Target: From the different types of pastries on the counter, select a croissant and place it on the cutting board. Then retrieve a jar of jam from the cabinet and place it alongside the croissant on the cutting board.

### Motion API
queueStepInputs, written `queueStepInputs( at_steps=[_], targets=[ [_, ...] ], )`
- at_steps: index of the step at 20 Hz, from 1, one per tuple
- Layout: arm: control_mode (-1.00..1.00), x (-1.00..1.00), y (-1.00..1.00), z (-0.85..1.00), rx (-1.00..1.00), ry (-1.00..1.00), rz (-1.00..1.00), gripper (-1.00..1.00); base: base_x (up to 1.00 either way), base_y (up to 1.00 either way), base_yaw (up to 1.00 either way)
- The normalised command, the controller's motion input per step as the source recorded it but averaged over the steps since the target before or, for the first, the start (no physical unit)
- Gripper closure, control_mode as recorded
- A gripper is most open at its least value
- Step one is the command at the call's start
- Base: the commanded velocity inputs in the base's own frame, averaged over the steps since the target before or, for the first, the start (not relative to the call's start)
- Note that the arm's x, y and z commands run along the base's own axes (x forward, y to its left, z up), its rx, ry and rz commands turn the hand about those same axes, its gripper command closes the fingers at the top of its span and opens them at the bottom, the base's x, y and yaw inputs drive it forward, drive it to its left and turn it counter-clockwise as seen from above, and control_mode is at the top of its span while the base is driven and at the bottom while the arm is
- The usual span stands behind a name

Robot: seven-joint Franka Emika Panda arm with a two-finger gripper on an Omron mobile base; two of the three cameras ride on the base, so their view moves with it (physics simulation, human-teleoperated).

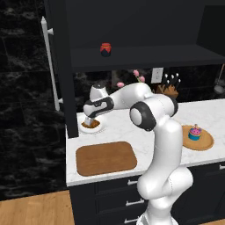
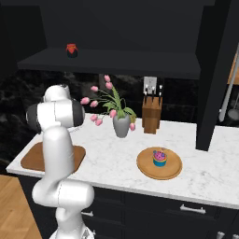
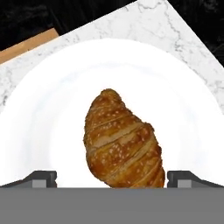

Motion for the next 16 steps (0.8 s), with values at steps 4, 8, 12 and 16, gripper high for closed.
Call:
queueStepInputs(
  at_steps=[4, 8, 12, 16],
  targets=[
    [-1.00, 0.01, 0.10, -0.40, 0.00, 0.00, 0.02, -1.00, 0.00, 0.00, 0.00],
    [-1.00, 0.00, 0.05, -0.40, 0.00, 0.00, 0.02, -1.00, 0.00, 0.00, 0.00],
    [-1.00, 0.12, 0.00, -0.21, 0.00, 0.00, 0.01, -1.00, 0.00, 0.00, 0.00],
    [-1.00, 0.16, 0.02, -0.27, -0.01, 0.00, 0.02, 1.00, 0.00, 0.00, 0.00]
  ],
)
